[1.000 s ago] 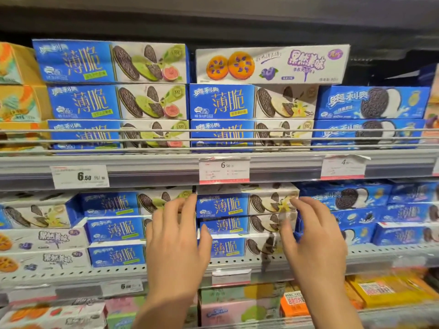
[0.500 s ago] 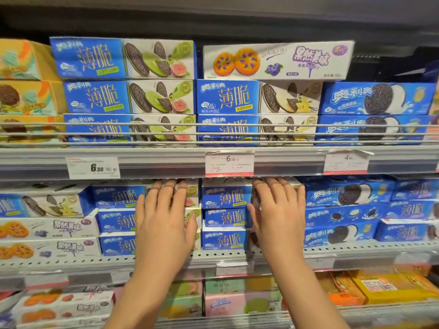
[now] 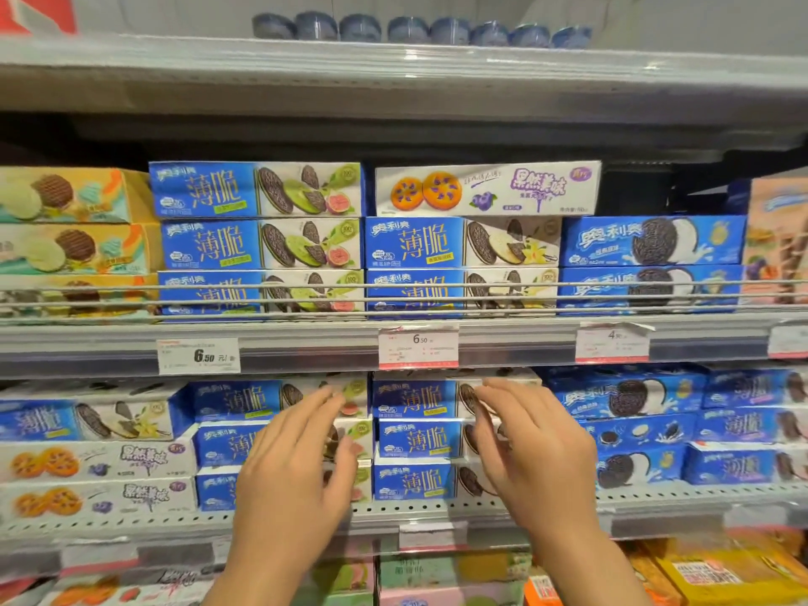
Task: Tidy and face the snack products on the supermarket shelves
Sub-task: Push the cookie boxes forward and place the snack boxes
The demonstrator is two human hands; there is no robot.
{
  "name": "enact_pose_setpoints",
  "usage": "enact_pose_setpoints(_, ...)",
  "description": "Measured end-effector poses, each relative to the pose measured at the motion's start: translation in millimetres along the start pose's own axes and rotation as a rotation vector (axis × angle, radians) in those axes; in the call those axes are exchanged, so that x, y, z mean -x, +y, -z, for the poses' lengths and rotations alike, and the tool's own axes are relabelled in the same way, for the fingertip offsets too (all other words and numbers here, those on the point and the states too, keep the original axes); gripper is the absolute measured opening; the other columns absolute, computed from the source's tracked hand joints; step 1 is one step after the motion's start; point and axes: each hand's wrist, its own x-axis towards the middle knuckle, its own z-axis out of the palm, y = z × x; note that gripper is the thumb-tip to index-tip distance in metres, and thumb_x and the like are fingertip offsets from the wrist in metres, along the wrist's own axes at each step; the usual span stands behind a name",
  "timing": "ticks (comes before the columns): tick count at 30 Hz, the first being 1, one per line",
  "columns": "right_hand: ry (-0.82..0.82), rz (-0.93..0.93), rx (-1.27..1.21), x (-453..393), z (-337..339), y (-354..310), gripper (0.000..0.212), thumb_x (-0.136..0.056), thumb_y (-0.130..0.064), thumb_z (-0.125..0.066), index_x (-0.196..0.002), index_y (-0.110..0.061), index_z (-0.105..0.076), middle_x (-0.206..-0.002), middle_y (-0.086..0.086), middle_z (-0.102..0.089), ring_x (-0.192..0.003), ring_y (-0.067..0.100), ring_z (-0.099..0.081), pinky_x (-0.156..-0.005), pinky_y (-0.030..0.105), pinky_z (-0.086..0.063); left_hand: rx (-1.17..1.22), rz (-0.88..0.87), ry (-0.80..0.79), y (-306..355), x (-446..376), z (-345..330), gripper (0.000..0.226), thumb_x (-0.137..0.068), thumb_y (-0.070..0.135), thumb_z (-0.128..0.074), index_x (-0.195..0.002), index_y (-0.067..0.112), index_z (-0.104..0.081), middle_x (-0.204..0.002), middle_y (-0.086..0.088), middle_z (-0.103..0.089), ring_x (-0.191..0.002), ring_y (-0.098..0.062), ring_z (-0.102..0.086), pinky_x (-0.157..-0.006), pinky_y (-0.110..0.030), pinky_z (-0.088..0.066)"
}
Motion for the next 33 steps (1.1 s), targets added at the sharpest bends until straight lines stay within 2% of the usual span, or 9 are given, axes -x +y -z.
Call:
enact_pose_setpoints(3,0.099,0.093,-0.022,-35.6,31.2,-0.8,0.02,-0.091,-0.018,-0.063,-0.105,-0.012,-0.076,-0.107,0.001,-0.075,-0.096,0.021,-0.07,-0.082,0.035,-0.056,0.061,-0.075,0.177,1.7,-6.8,16.6,0.045,-0.091,0.031,-0.05,-0.13,0.013,-0.065,-0.138,0.002,-0.059,-0.125,-0.02,-0.054,-0.112,-0.033,-0.038)
enact_pose_setpoints(5,0.116,0.155,-0.001,-70.2,48.5,-1.2,0.025,-0.092,-0.019,-0.061,-0.112,-0.01,-0.074,-0.115,0.004,-0.072,-0.104,0.024,-0.067,-0.089,0.037,-0.054,-0.001,-0.101,0.208,1.3,-17.0,25.2,0.051,-0.089,0.028,-0.052,-0.136,0.01,-0.059,-0.146,-0.006,-0.052,-0.134,-0.029,-0.047,-0.116,-0.04,-0.032)
enact_pose_setpoints(7,0.101,0.206,0.051,-106.3,59.7,-1.0,0.032,-0.091,-0.017,-0.061,-0.121,-0.007,-0.07,-0.124,0.009,-0.069,-0.11,0.032,-0.064,-0.093,0.044,-0.053,-0.105,-0.072,0.166,-0.1,-26.7,29.1,0.062,-0.088,0.031,-0.053,-0.146,0.01,-0.049,-0.157,-0.01,-0.039,-0.146,-0.034,-0.034,-0.117,-0.052,-0.029)
enact_pose_setpoints(10,0.019,0.233,0.195,-156.1,69.5,3.4,0.047,-0.09,-0.018,-0.065,-0.134,-0.006,-0.061,-0.14,0.016,-0.059,-0.125,0.039,-0.056,-0.101,0.051,-0.046,-0.226,-0.003,0.051,-3.6,-34.6,27.1,0.073,-0.09,0.043,-0.044,-0.155,0.013,-0.035,-0.165,-0.01,-0.023,-0.153,-0.035,-0.017,-0.119,-0.06,-0.024)
enact_pose_setpoints(13,-0.187,0.212,0.366,-191.8,73.3,9.2,0.069,-0.09,-0.028,-0.069,-0.15,-0.009,-0.043,-0.158,0.014,-0.04,-0.146,0.035,-0.035,-0.117,0.054,-0.029,-0.303,0.033,-0.052,-9.0,-36.8,22.4,0.079,-0.089,0.05,-0.034,-0.159,0.014,-0.025,-0.168,-0.009,-0.012,-0.155,-0.034,-0.009,-0.118,-0.063,-0.023)
enact_pose_setpoints(15,-0.246,0.211,0.431,-205.4,71.4,14.1,0.075,-0.09,-0.031,-0.068,-0.154,-0.01,-0.035,-0.162,0.012,-0.033,-0.15,0.033,-0.027,-0.12,0.056,-0.023,-0.35,0.047,-0.093,-10.6,-37.0,20.8,0.082,-0.088,0.053,-0.032,-0.16,0.016,-0.02,-0.169,-0.009,-0.008,-0.155,-0.034,-0.006,-0.117,-0.064,-0.025)
enact_pose_setpoints(20,-0.282,0.223,0.496,-220.0,67.6,24.8,0.074,-0.091,-0.028,-0.068,-0.153,-0.01,-0.034,-0.158,0.014,-0.038,-0.147,0.035,-0.031,-0.12,0.059,-0.022,-0.418,0.058,-0.129,-11.2,-38.2,23.9,0.084,-0.087,0.059,-0.03,-0.161,0.019,-0.018,-0.169,-0.007,-0.007,-0.156,-0.031,-0.007,-0.118,-0.06,-0.025)
enact_pose_setpoints(25,-0.262,0.206,0.504,-226.6,67.9,36.3,0.063,-0.089,-0.037,-0.072,-0.143,-0.014,-0.05,-0.143,0.011,-0.055,-0.133,0.037,-0.048,-0.114,0.056,-0.032,-0.431,0.071,-0.129,-9.3,-41.2,31.6,0.08,-0.089,0.062,-0.032,-0.158,0.023,-0.027,-0.167,-0.004,-0.02,-0.152,-0.03,-0.02,-0.113,-0.055,-0.031)
enact_pose_setpoints(33,-0.315,0.201,0.482,-225.9,65.2,42.2,0.064,-0.083,-0.042,-0.078,-0.137,-0.02,-0.054,-0.128,0.008,-0.064,-0.116,0.035,-0.057,-0.092,0.05,-0.048,-0.387,0.101,-0.121,-1.1,-49.7,41.2,0.073,-0.088,0.064,-0.033,-0.149,0.025,-0.039,-0.158,-0.001,-0.033,-0.145,-0.028,-0.03,-0.107,-0.053,-0.038)
